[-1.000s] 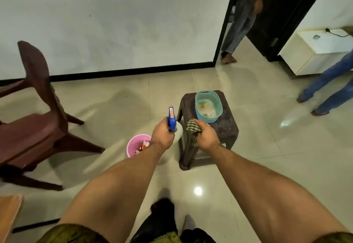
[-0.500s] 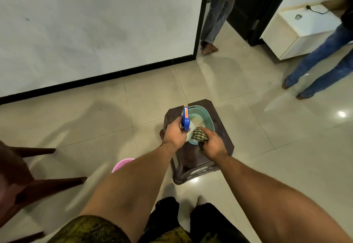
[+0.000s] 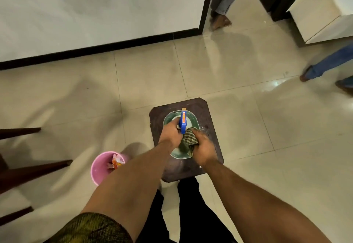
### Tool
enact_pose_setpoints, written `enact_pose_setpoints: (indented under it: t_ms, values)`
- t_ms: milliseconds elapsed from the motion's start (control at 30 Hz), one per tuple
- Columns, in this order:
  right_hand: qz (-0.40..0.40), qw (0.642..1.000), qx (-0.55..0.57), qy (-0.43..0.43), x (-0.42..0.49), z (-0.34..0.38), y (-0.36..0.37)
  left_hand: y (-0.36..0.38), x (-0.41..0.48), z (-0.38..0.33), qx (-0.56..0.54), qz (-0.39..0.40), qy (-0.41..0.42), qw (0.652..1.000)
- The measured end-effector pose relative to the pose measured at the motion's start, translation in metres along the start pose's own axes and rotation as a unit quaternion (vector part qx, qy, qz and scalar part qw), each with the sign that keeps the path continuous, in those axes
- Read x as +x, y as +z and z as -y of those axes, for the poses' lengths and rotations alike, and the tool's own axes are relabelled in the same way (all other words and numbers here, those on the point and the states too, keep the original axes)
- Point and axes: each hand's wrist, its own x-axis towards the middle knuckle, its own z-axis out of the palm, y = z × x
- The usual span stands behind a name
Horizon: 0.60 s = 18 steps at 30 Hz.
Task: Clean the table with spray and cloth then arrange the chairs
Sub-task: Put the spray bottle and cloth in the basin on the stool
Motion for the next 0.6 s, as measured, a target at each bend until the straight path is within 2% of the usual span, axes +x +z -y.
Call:
enact_pose_setpoints:
  t_ms: [133,267,333,400,500,600]
  values:
    - [0.044,0.999,0.016,-0.004,0.019,-0.012,0.001,0.011,0.018,0.007,-0.006,0.001,-0.042,0.999]
    - [0.049,0.996,0.077,-0.002,0.026,-0.023,0.012,0.014,0.029,0.016,-0.017,-0.021,-0.063,0.998]
    - [0.053,0.996,0.073,-0.015,0.030,-0.033,0.018,0.013,0.034,0.020,-0.035,-0.017,-0.066,0.997]
    - [0.056,0.991,0.122,-0.010,0.024,-0.028,0.018,0.010,0.037,0.024,-0.038,-0.006,-0.059,0.998]
    - [0.046,0.987,0.146,0.053,0.019,-0.022,0.015,0.004,0.032,0.027,-0.025,-0.014,-0.067,0.997]
    - [0.010,0.971,0.201,0.130,0.013,-0.016,0.015,0.005,0.007,0.028,-0.058,-0.092,-0.118,0.987]
